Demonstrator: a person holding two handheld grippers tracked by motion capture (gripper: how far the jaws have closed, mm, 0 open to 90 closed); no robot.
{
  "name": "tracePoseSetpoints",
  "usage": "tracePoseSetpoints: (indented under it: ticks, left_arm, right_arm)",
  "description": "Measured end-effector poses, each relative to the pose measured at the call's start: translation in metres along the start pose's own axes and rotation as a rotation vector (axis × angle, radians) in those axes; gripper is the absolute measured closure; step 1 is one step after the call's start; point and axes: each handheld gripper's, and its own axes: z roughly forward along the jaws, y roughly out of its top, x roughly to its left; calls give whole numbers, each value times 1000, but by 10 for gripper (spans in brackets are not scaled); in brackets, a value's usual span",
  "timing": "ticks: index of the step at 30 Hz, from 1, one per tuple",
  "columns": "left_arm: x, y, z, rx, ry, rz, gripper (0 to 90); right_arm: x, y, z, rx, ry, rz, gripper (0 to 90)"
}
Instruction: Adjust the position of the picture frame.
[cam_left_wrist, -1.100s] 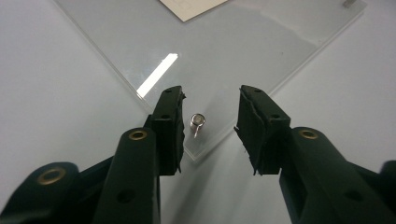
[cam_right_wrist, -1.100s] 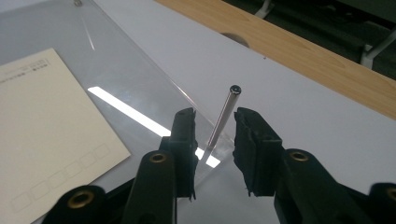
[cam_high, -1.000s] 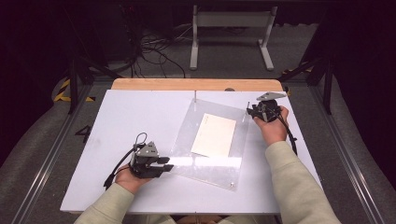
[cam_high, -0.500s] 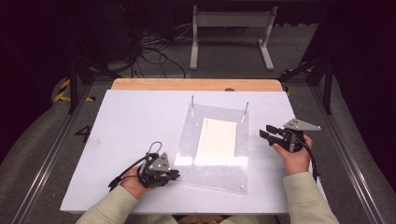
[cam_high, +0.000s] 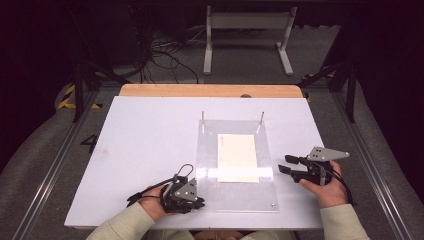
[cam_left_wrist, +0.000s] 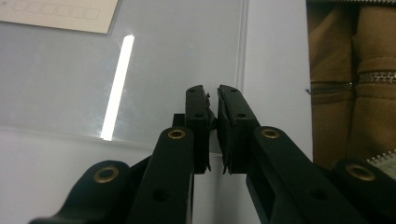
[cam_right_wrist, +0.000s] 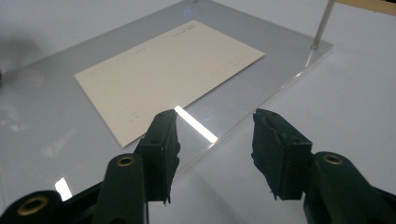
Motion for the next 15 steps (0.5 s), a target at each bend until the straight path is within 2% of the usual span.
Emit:
tracePoseSetpoints:
  ticks: [1, 3, 4, 6, 9, 11, 12, 15]
  left_arm:
    - [-1, 1, 0, 3, -3, 5, 831]
    - [-3, 2, 1, 4, -7, 10, 831]
    - [-4, 2, 1, 6, -10, 9, 831]
    - [-6, 3, 1, 7, -11, 19, 831]
    - [-7, 3, 1, 8, -15, 26, 831]
    - [-6, 3, 1, 5, -21, 21, 831]
    - [-6, 3, 1, 6, -27, 17, 830]
    - [-6, 3, 1, 7, -28, 15, 830]
  right_arm:
    - [7, -2, -2, 13, 47, -4, 505]
    - [13, -4, -3, 32, 77, -9, 504]
    - [18, -6, -4, 36, 109, -26, 543]
    - [33, -11, -5, 60, 250, -59, 611]
    - [50, -17, -6, 107, 334, -123, 649]
    - [54, -20, -7, 118, 352, -135, 654]
    - [59, -25, -5, 148, 355, -155, 661]
    - [58, -29, -2, 181, 346, -167, 694]
